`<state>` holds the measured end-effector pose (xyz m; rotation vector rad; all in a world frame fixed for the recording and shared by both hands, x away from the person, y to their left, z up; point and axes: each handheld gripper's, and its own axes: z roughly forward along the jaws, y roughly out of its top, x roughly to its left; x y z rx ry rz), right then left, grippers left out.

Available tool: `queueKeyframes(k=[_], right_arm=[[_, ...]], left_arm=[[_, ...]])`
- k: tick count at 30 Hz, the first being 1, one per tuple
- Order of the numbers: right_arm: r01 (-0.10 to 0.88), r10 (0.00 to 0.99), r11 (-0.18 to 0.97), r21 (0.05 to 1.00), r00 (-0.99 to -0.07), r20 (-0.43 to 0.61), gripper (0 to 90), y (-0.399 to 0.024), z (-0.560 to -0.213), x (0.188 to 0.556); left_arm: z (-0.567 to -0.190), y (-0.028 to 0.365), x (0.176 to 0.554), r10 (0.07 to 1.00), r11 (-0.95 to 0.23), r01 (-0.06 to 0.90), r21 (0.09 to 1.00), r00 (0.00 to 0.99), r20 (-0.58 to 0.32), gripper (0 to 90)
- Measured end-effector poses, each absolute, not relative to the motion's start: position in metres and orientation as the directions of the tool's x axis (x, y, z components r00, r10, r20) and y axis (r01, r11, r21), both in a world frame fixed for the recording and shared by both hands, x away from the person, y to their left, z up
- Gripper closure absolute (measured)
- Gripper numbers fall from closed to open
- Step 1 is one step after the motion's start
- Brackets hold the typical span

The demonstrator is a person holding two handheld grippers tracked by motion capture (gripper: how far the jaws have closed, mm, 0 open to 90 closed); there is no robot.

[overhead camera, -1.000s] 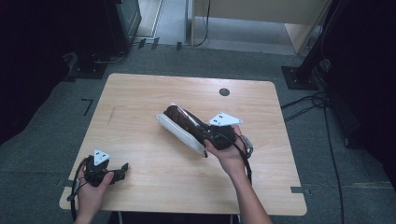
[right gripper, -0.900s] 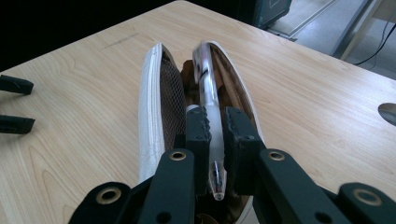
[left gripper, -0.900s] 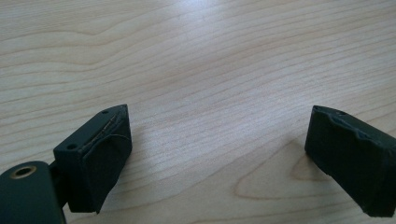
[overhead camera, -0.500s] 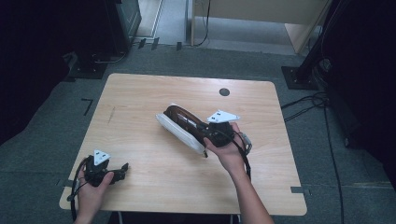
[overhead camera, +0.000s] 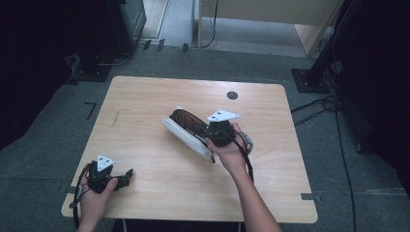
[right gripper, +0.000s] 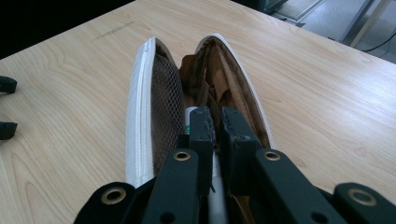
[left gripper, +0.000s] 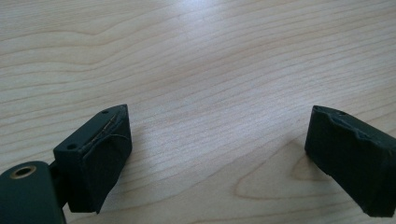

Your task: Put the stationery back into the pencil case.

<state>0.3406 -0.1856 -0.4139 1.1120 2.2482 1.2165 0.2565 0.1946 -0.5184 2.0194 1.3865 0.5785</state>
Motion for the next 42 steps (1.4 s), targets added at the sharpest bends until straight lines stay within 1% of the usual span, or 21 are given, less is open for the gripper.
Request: queueKeyframes(k=[5, 7, 8, 10, 12, 13, 15, 20, 21, 22, 23, 24, 25, 26, 28, 32, 36, 41, 42], right_arm=[[0.463, 0.774, 0.31, 0.83, -0.63, 0.063, 82.5, -0.188, -0.41, 0.338], [0.458, 0.776, 0.301, 0.836, -0.628, 0.065, 80.7, -0.191, -0.407, 0.334], [0.449, 0.778, 0.286, 0.847, -0.624, 0.068, 77.9, -0.195, -0.404, 0.331], [0.448, 0.78, 0.274, 0.851, -0.621, 0.076, 76.2, -0.197, -0.403, 0.329], [0.441, 0.783, 0.253, 0.861, -0.617, 0.086, 69.6, -0.203, -0.401, 0.324], [0.439, 0.787, 0.241, 0.866, -0.611, 0.09, 65.6, -0.206, -0.4, 0.321], [0.437, 0.798, 0.225, 0.871, -0.595, 0.092, 54.1, -0.211, -0.399, 0.316], [0.438, 0.82, 0.19, 0.878, -0.563, 0.103, 31.7, -0.227, -0.397, 0.302], [0.439, 0.826, 0.182, 0.88, -0.553, 0.105, 24.6, -0.23, -0.397, 0.3], [0.447, 0.835, 0.171, 0.878, -0.539, 0.112, 15.3, -0.234, -0.397, 0.297], [0.454, 0.839, 0.167, 0.875, -0.532, 0.116, 12.1, -0.236, -0.398, 0.295], [0.464, 0.851, 0.164, 0.87, -0.513, 0.114, 3.5, -0.241, -0.4, 0.291], [0.464, 0.851, 0.164, 0.87, -0.513, 0.114, 3.5, -0.241, -0.4, 0.291], [0.471, 0.855, 0.166, 0.866, -0.507, 0.112, 0.0, -0.243, -0.401, 0.29], [0.464, 0.863, 0.171, 0.869, -0.496, 0.095, 0.0, -0.25, -0.405, 0.283], [0.48, 0.892, 0.137, 0.866, -0.441, 0.103, 0.0, -0.269, -0.415, 0.273], [0.492, 0.906, 0.114, 0.863, -0.408, 0.113, 0.0, -0.28, -0.422, 0.267], [0.519, 0.924, 0.12, 0.847, -0.37, 0.096, 0.0, -0.298, -0.443, 0.254], [0.519, 0.924, 0.12, 0.847, -0.37, 0.096, 0.0, -0.298, -0.443, 0.254]], left_arm=[[-0.518, 0.194, 0.256, 0.936, -0.259, 0.667, 0.699, 0.353, 0.01, 7.7], [-0.519, 0.194, 0.257, 0.935, -0.26, 0.666, 0.699, 0.353, 0.012, 7.7], [-0.518, 0.194, 0.257, 0.935, -0.261, 0.666, 0.699, 0.354, 0.012, 7.7], [-0.518, 0.195, 0.257, 0.935, -0.262, 0.666, 0.699, 0.354, 0.012, 7.7], [-0.518, 0.194, 0.257, 0.935, -0.261, 0.666, 0.699, 0.354, 0.012, 7.7], [-0.518, 0.194, 0.257, 0.935, -0.261, 0.666, 0.699, 0.354, 0.012, 7.7], [-0.518, 0.194, 0.257, 0.935, -0.261, 0.666, 0.698, 0.354, 0.012, 7.7], [-0.518, 0.194, 0.256, 0.935, -0.262, 0.666, 0.698, 0.354, 0.012, 7.7], [-0.518, 0.194, 0.257, 0.936, -0.26, 0.666, 0.699, 0.353, 0.011, 7.7], [-0.518, 0.194, 0.256, 0.936, -0.26, 0.666, 0.699, 0.353, 0.012, 7.7], [-0.518, 0.194, 0.257, 0.936, -0.26, 0.666, 0.699, 0.353, 0.011, 7.7], [-0.518, 0.194, 0.257, 0.936, -0.259, 0.666, 0.699, 0.353, 0.011, 7.7], [-0.519, 0.194, 0.257, 0.936, -0.26, 0.666, 0.7, 0.353, 0.011, 7.7], [-0.519, 0.194, 0.257, 0.936, -0.259, 0.666, 0.699, 0.353, 0.011, 7.7], [-0.519, 0.194, 0.256, 0.936, -0.258, 0.666, 0.7, 0.352, 0.01, 7.7], [-0.518, 0.194, 0.256, 0.936, -0.26, 0.667, 0.699, 0.353, 0.011, 7.7], [-0.518, 0.194, 0.256, 0.936, -0.26, 0.666, 0.699, 0.353, 0.011, 7.7], [-0.518, 0.194, 0.256, 0.936, -0.26, 0.667, 0.698, 0.353, 0.011, 7.7], [-0.518, 0.194, 0.256, 0.936, -0.259, 0.667, 0.698, 0.352, 0.011, 7.7]])
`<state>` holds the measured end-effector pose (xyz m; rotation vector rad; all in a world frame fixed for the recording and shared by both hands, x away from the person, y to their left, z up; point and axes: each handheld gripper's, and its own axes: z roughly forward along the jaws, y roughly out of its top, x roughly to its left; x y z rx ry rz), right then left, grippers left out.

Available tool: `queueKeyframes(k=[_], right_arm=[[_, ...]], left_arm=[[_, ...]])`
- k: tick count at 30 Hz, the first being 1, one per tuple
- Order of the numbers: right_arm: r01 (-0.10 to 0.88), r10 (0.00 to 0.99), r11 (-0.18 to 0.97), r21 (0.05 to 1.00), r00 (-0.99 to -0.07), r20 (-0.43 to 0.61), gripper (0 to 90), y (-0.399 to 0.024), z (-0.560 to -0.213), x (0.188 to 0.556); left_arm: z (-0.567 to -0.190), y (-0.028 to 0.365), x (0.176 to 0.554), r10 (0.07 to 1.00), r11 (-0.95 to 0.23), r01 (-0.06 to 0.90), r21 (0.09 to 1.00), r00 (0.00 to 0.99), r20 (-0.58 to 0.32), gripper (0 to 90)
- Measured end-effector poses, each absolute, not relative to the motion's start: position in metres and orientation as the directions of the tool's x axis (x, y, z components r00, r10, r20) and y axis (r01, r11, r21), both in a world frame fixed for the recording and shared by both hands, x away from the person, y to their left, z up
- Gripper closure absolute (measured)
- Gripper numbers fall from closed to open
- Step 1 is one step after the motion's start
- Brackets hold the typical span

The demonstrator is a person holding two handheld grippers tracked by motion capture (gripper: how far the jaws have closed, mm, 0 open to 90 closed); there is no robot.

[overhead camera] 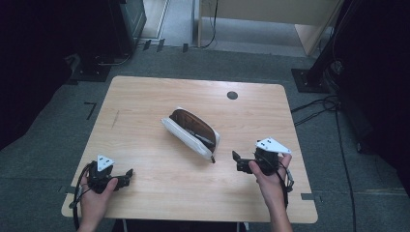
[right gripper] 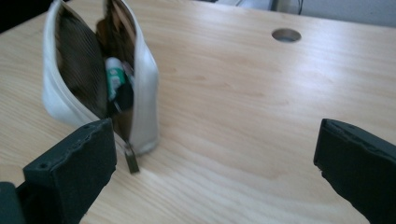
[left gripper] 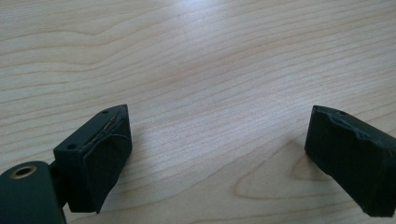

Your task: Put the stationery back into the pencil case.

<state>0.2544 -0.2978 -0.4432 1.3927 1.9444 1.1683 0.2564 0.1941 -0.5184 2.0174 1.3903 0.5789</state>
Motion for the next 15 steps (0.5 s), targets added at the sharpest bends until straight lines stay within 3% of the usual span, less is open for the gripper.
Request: queueKeyframes(k=[15], right_arm=[[0.611, 0.967, 0.077, 0.788, -0.237, 0.088, 0.0, -0.359, -0.494, 0.223]], left_arm=[[-0.518, 0.194, 0.256, 0.934, -0.263, 0.666, 0.698, 0.357, 0.012, 7.7]])
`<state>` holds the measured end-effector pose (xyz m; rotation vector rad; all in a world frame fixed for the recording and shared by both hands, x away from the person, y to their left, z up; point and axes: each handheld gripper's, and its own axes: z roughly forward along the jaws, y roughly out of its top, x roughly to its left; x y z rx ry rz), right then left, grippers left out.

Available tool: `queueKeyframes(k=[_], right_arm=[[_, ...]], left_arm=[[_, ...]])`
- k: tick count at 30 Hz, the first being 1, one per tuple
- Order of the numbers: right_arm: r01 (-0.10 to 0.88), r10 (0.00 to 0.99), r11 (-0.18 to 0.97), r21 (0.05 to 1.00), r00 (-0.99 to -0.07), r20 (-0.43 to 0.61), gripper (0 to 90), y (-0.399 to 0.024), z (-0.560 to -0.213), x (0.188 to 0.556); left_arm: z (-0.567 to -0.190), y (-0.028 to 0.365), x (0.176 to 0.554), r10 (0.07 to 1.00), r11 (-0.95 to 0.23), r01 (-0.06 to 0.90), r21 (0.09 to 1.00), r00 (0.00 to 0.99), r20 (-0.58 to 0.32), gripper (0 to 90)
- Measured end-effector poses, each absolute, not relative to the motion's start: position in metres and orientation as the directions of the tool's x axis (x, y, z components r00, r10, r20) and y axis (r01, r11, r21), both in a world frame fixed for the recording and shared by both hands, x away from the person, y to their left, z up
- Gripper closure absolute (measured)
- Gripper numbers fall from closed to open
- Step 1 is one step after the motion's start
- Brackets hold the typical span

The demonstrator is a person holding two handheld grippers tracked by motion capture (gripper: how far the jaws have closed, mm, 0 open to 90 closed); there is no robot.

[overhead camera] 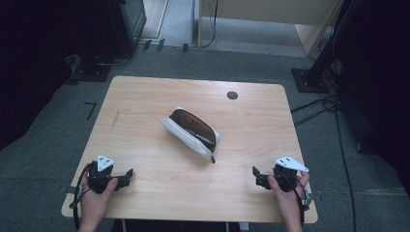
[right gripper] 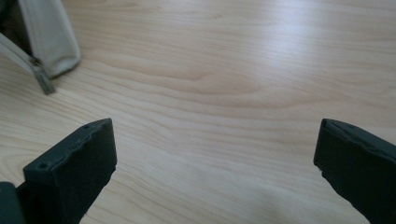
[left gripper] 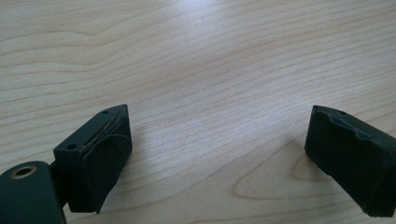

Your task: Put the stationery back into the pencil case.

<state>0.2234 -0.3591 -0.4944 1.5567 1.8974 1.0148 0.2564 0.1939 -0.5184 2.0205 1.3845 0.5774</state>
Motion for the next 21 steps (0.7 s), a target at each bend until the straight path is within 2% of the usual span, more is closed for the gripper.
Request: queueKeyframes(k=[10, 21], right_arm=[[0.661, 0.977, 0.032, 0.749, -0.18, 0.117, 0.0, -0.386, -0.517, 0.217], [0.695, 0.99, 0.02, 0.719, -0.113, 0.081, 0.0, -0.409, -0.526, 0.207]], left_arm=[[-0.518, 0.194, 0.256, 0.933, -0.264, 0.665, 0.698, 0.358, 0.012, 7.7], [-0.518, 0.194, 0.256, 0.931, -0.268, 0.664, 0.698, 0.364, 0.011, 7.7]])
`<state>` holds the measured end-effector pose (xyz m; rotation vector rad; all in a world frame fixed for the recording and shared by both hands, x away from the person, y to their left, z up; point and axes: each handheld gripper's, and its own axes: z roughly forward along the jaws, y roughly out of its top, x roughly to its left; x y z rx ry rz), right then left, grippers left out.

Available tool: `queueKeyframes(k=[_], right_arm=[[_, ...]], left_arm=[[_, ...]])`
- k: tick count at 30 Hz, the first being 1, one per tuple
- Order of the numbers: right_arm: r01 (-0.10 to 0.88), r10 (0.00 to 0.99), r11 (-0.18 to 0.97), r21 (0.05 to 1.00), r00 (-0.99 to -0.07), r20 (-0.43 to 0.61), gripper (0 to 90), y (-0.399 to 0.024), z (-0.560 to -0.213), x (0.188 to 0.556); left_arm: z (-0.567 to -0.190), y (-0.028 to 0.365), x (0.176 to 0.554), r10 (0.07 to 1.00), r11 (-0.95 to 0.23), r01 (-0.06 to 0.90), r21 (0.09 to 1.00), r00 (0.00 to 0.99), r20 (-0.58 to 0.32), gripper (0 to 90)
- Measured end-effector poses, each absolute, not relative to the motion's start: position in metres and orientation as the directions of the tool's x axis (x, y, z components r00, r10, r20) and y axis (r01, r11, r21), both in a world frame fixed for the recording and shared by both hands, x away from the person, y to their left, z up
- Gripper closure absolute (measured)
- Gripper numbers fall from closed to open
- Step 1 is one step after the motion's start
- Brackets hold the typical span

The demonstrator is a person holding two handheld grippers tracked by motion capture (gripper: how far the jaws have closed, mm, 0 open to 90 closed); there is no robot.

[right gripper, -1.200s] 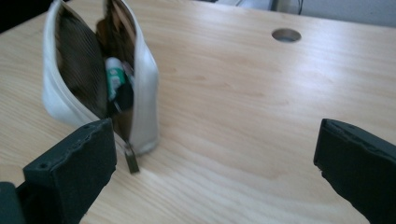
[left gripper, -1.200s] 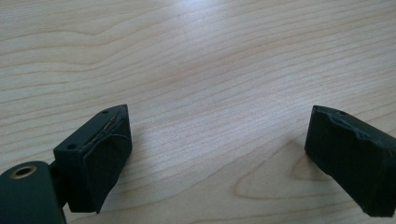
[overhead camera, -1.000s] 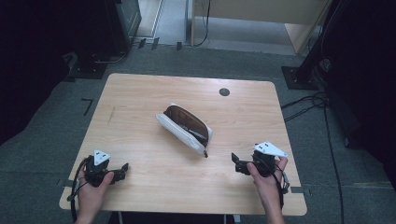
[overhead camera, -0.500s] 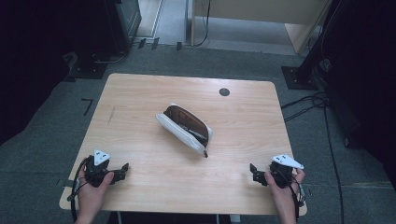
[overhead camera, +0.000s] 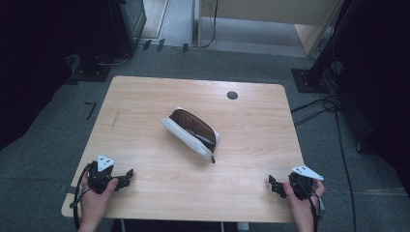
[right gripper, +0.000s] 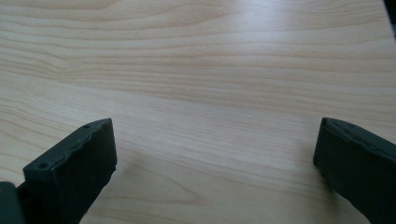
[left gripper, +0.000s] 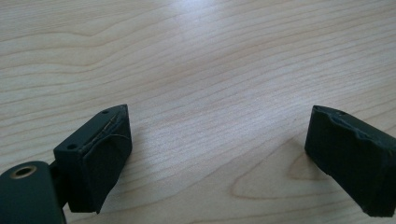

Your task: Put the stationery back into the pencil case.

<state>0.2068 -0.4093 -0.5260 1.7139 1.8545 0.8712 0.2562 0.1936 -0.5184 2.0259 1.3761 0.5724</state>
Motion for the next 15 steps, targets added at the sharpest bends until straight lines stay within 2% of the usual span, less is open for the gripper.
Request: queueKeyframes(k=[3, 15], right_arm=[[0.703, 0.993, 0.065, 0.708, -0.118, 0.025, 0.0, -0.4063, -0.5267, 0.206], [0.704, 0.991, 0.069, 0.707, -0.127, 0.029, 0.0, -0.4063, -0.5267, 0.2062]], left_arm=[[-0.5185, 0.1931, 0.2562, 0.932, -0.266, 0.664, 0.699, 0.363, 0.009, 7.7], [-0.5185, 0.193, 0.2562, 0.93, -0.269, 0.662, 0.699, 0.367, 0.011, 7.7]])
